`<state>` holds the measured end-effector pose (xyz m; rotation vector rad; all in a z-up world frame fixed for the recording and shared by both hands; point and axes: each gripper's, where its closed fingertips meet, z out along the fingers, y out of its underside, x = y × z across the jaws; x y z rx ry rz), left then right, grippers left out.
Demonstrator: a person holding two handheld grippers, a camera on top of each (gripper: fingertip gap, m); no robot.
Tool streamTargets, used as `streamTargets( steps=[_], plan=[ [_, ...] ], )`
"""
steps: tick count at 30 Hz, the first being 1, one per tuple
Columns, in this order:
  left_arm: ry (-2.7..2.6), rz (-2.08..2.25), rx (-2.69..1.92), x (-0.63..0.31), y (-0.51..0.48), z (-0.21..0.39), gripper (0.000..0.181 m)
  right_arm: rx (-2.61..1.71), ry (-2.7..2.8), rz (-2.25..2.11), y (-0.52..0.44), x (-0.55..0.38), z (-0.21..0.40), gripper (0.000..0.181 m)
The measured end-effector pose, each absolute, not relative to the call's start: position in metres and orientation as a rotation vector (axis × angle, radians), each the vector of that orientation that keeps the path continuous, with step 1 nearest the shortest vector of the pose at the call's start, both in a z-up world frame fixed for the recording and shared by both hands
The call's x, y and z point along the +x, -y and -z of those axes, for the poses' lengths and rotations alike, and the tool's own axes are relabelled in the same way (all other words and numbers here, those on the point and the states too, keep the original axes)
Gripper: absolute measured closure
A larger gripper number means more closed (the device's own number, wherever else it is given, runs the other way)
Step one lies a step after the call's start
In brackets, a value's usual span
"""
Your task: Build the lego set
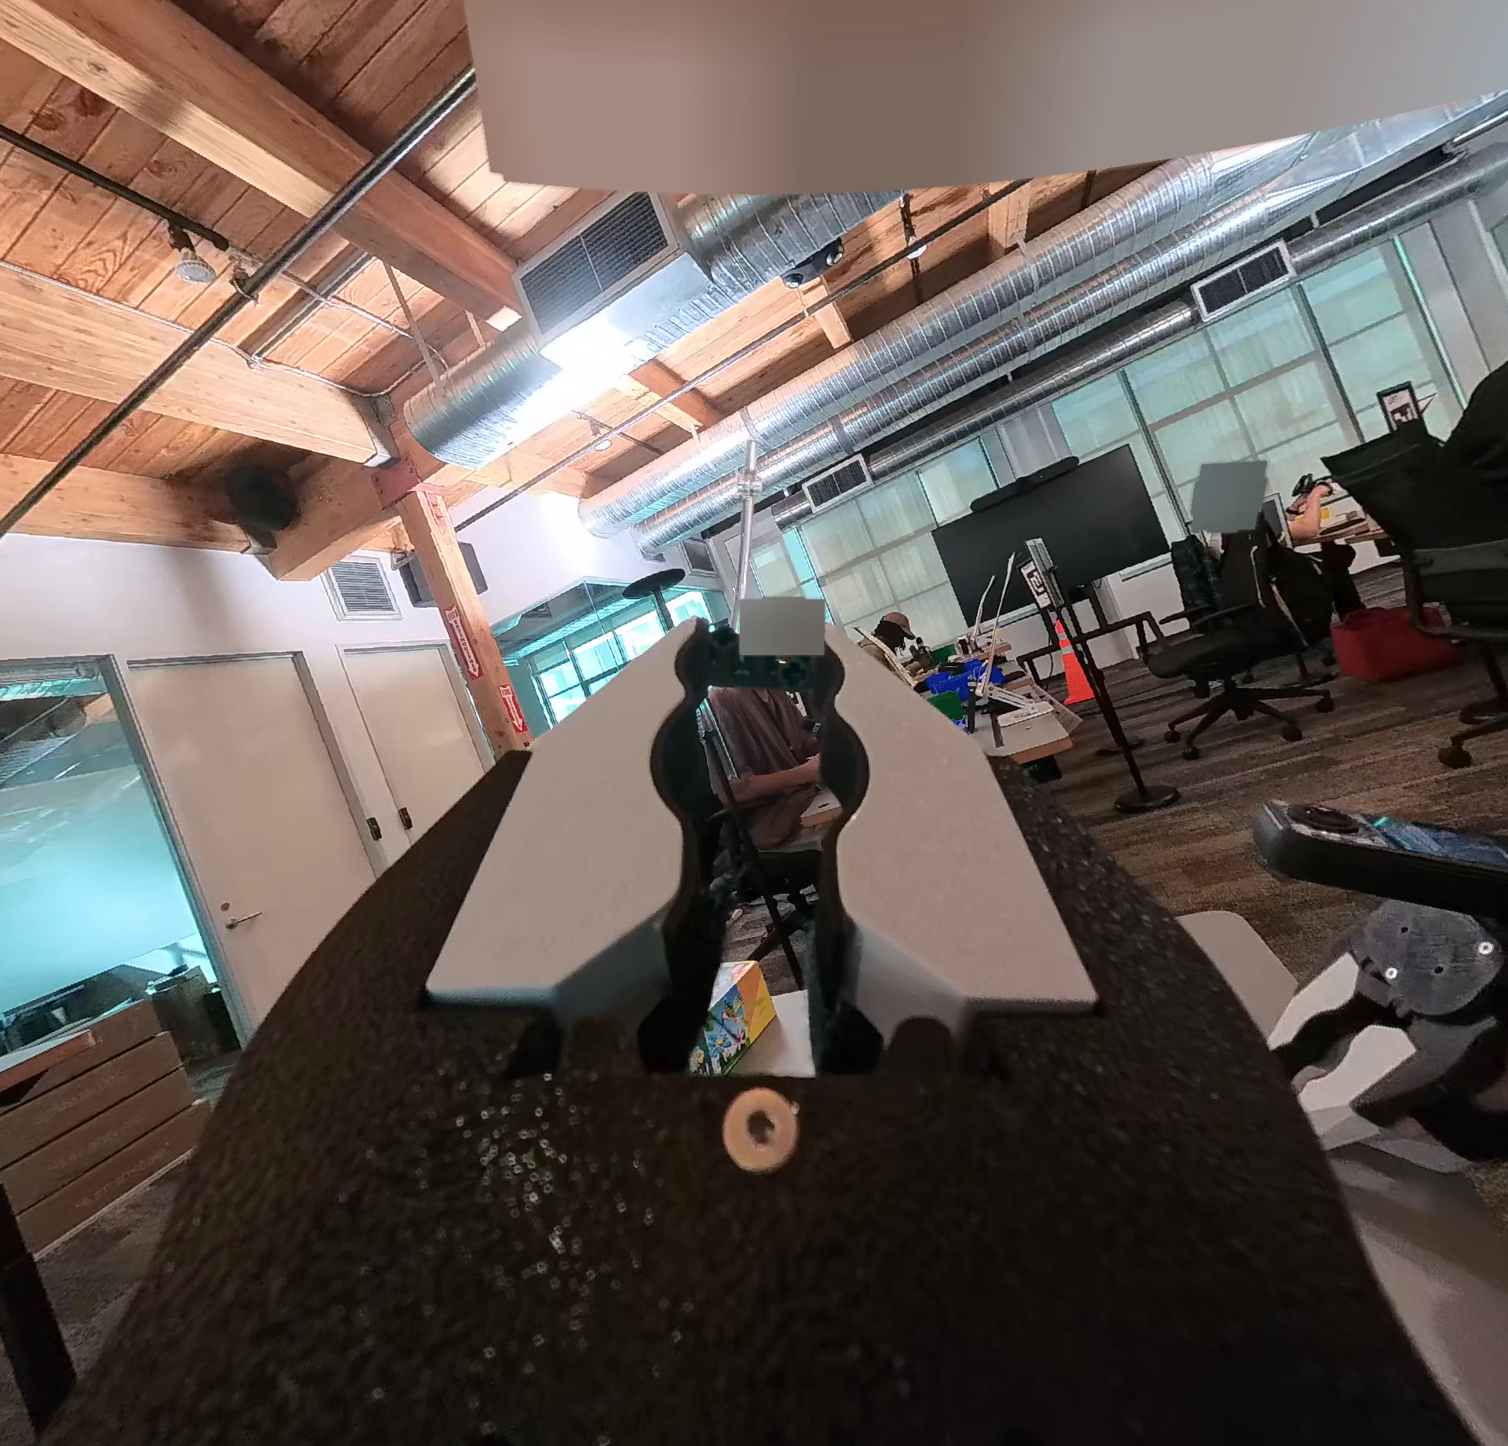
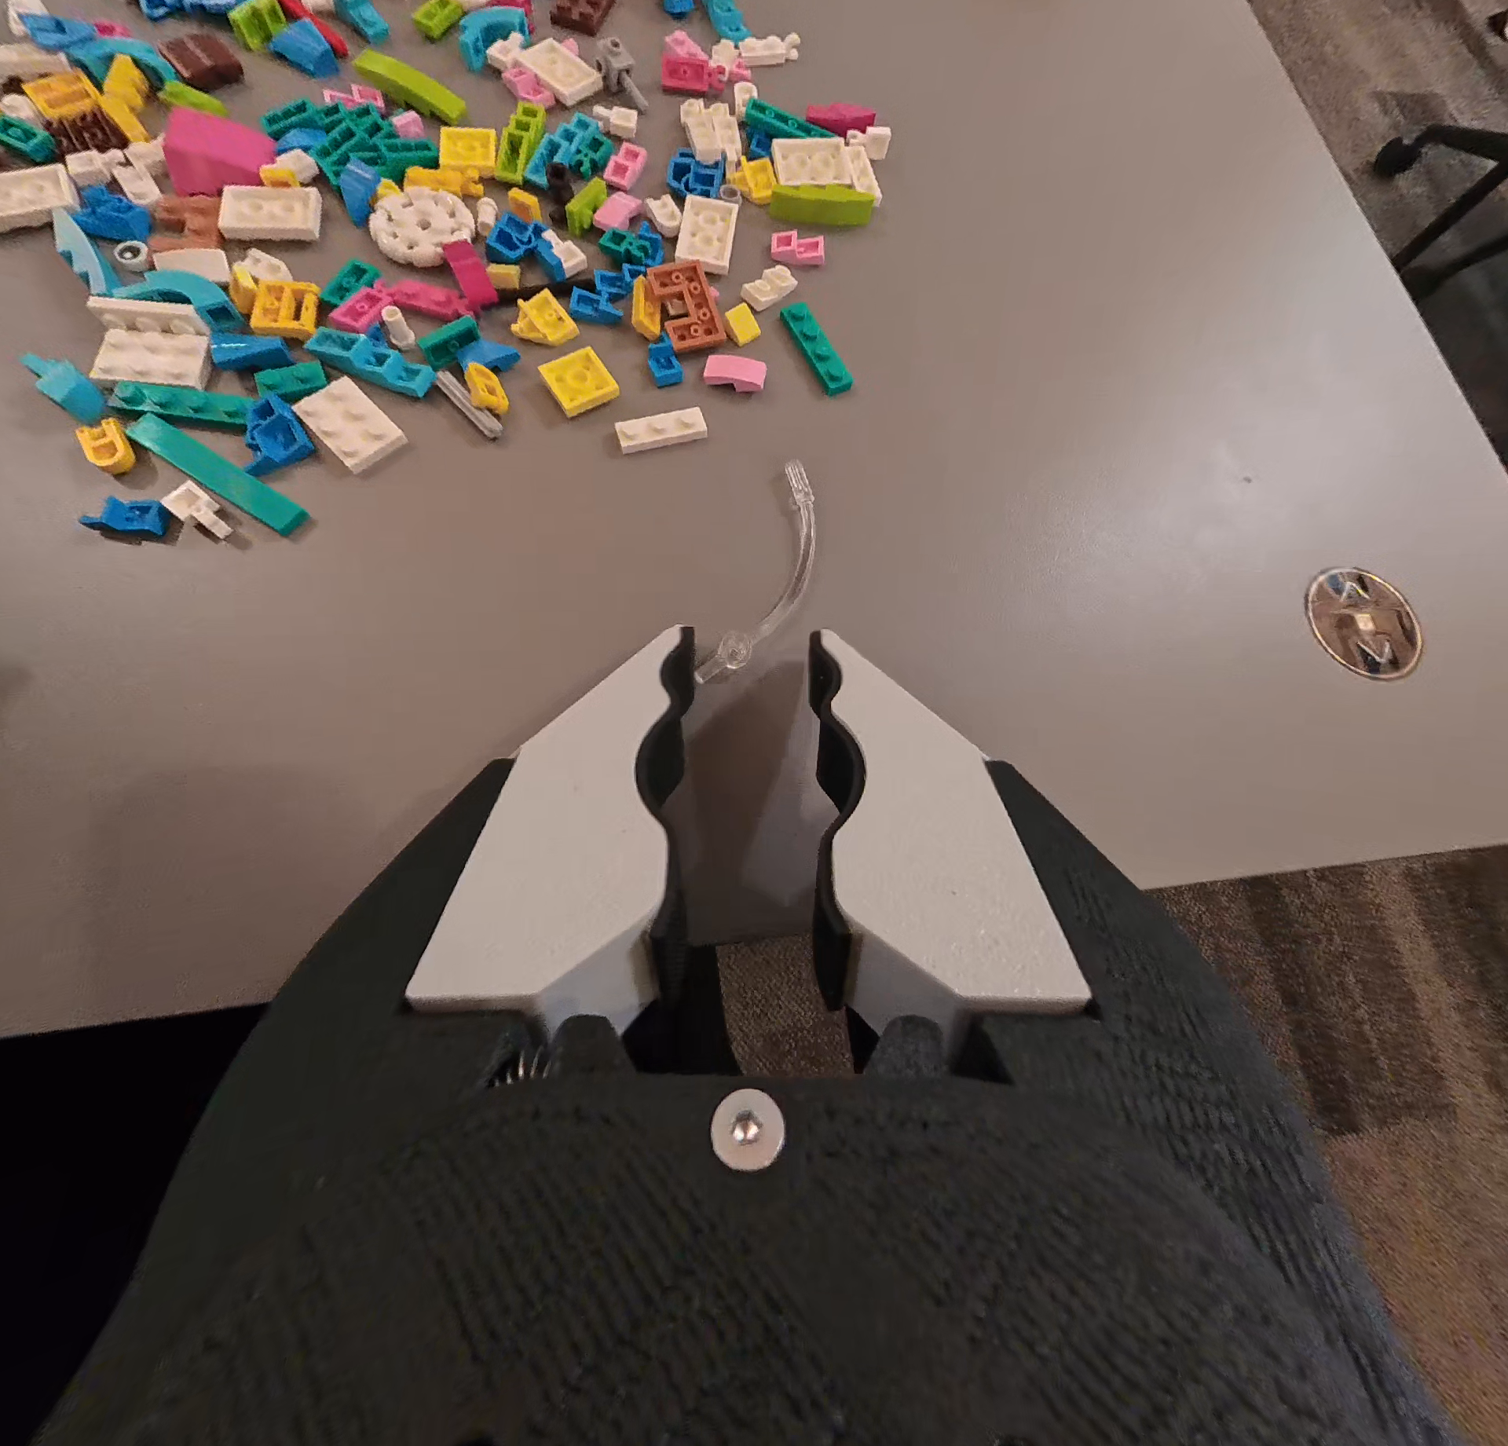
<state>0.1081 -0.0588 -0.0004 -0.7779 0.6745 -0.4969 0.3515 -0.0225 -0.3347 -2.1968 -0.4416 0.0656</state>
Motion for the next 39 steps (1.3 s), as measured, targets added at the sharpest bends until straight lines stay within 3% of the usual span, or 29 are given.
streamTargets(
  steps=[4,10,16,19,23,31,39],
  plan=[
    [-0.686,0.499,-0.777,0.111,0.06,0.001,0.159,-2.211,0.523,-0.03,0.024,0.35,0.337,0.173],
    [-0.706,0.506,-0.773,0.115,0.063,0.002,0.159,-2.27,0.652,-0.009,0.027,0.36,0.331,0.174],
    [-0.734,0.529,-0.771,0.121,0.066,0.004,0.159,-2.347,0.857,-0.358,0.046,0.336,0.32,0.174],
    [-0.774,0.527,-0.772,0.127,0.069,0.007,0.159,-2.254,0.933,-0.231,0.036,0.339,0.301,0.174],
    [-0.832,0.532,-0.805,0.136,0.065,0.017,0.16,-2.027,0.936,-0.073,0.019,0.33,0.251,0.174],
    [-0.76,0.348,-0.728,0.13,0.057,0.017,0.16,-1.379,1.126,0.398,0.042,0.267,0.091,0.174],
    [-0.686,-0.127,-0.522,0.127,0.072,0.012,0.16,-1.148,1.316,0.48,0.08,0.201,0.008,0.174]
  ],
)
